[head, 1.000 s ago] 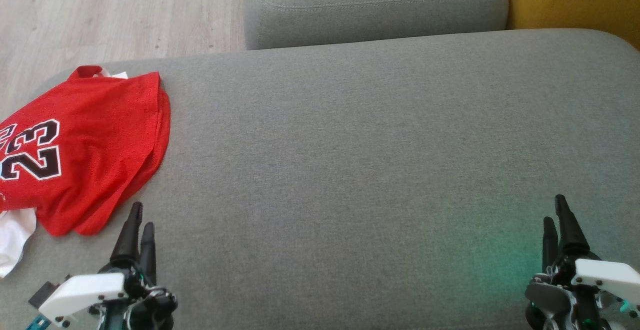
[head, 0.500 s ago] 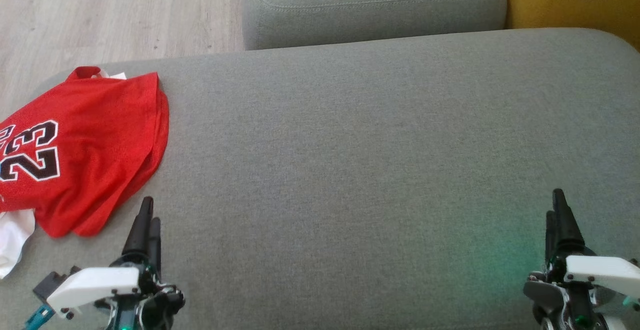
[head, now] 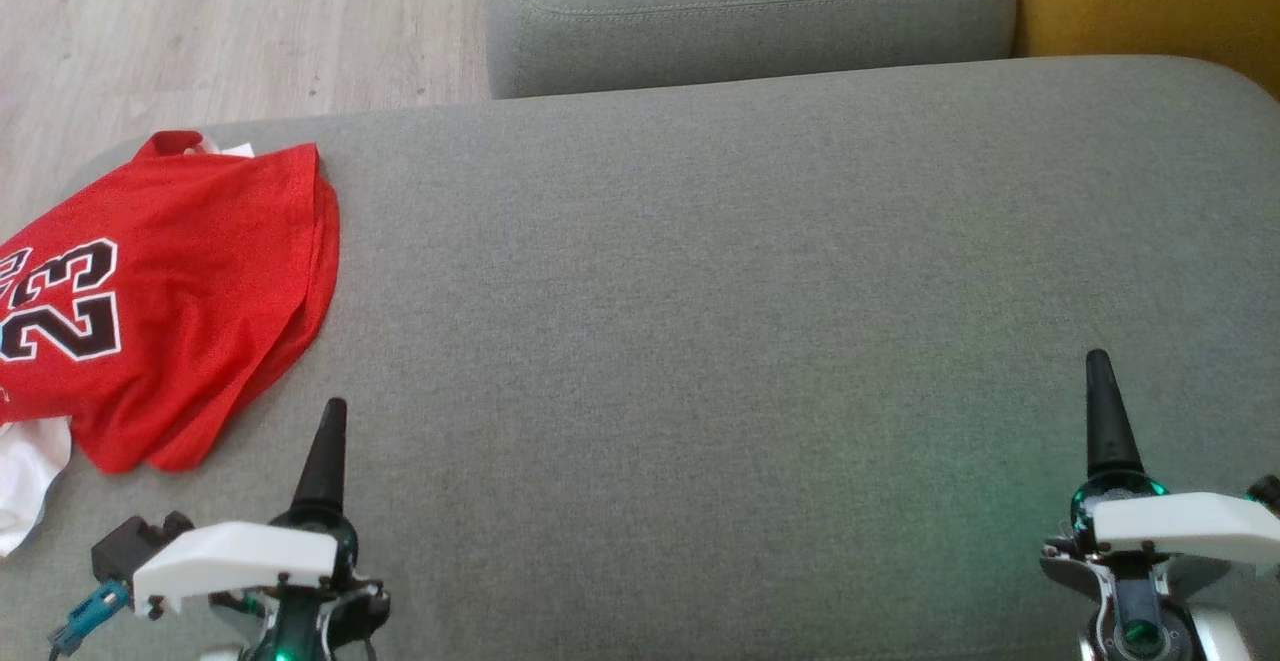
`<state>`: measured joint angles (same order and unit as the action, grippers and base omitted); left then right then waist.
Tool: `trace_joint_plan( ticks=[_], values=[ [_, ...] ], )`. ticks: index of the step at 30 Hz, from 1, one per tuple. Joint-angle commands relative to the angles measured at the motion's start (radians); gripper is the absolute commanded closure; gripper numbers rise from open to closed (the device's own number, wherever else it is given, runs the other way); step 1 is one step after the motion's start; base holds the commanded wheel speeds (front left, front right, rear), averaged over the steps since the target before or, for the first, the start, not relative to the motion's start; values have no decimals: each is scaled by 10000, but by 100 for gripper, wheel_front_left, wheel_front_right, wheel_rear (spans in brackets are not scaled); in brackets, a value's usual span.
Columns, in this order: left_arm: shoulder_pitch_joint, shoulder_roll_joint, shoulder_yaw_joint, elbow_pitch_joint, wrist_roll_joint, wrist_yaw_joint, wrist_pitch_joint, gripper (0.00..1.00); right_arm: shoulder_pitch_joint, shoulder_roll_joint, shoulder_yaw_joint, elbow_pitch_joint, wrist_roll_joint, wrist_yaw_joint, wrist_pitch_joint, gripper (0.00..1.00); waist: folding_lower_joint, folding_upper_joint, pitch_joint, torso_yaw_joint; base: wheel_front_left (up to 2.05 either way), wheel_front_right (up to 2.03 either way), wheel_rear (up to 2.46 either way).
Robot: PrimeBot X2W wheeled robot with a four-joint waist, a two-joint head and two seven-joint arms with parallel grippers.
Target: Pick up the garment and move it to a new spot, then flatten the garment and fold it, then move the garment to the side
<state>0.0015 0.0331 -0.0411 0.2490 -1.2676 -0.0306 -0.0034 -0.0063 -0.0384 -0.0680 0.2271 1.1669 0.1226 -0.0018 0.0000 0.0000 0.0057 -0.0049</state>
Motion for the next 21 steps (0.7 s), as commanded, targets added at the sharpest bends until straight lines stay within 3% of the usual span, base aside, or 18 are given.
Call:
trace_joint_plan(
  ticks=[1,21],
  values=[
    [-166,123,29,-428,391,77,-140,0,-152,-128,153,-473,-470,27,-140,0,0,0,-10,-1,0,0,0],
    [136,312,-341,-784,3346,822,-697,0,57,-212,621,-1149,-3744,39,-701,0,0,0,-67,57,0,0,0]
  ],
)
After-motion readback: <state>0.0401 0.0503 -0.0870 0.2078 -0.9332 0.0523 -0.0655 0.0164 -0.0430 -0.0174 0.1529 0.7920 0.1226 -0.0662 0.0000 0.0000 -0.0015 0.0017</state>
